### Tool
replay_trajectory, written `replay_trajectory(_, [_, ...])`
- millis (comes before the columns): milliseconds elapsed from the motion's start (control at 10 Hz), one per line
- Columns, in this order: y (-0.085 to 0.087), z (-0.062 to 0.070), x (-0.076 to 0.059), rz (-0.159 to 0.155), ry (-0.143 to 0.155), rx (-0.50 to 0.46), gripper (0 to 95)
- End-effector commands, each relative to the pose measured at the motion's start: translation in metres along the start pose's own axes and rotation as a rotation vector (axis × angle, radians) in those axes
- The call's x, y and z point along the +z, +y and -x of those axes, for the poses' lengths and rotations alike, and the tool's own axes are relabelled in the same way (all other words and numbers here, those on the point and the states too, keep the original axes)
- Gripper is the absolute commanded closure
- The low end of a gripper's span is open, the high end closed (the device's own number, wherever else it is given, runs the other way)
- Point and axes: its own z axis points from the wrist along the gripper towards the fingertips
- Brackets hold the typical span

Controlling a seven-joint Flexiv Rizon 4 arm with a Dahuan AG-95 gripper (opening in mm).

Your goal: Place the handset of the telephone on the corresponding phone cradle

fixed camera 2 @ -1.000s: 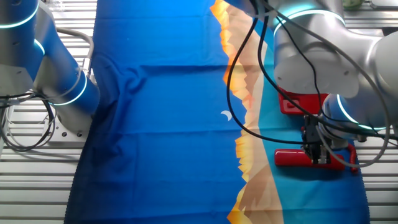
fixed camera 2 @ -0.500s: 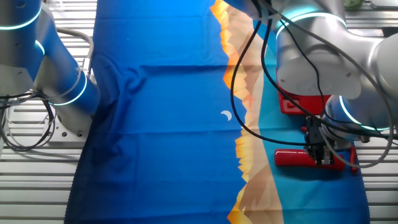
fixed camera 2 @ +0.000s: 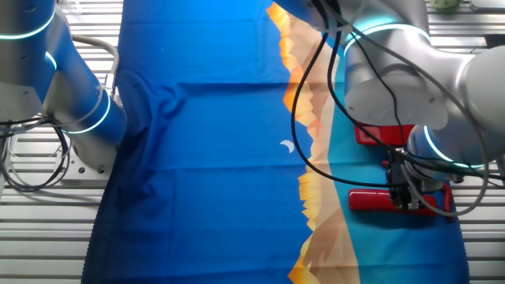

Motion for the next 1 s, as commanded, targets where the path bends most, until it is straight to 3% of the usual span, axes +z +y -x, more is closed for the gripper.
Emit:
replay_trajectory(100, [-0.0003,0.001,0.0021,0.0,-0.001,0.005,57.0])
replay_trajectory(300, [-0.0004,0.0017,0.0038,0.003,-0.017,-0.004,57.0])
replay_trajectory(400, [-0.0003,0.002,0.0039,0.017,-0.031,0.064,57.0])
replay_trajectory(700, [-0.0003,0.003,0.0038,0.034,-0.03,0.187,57.0])
replay_trajectory(1000, [-0.0005,0.0005,0.0053,0.043,-0.027,0.211,57.0])
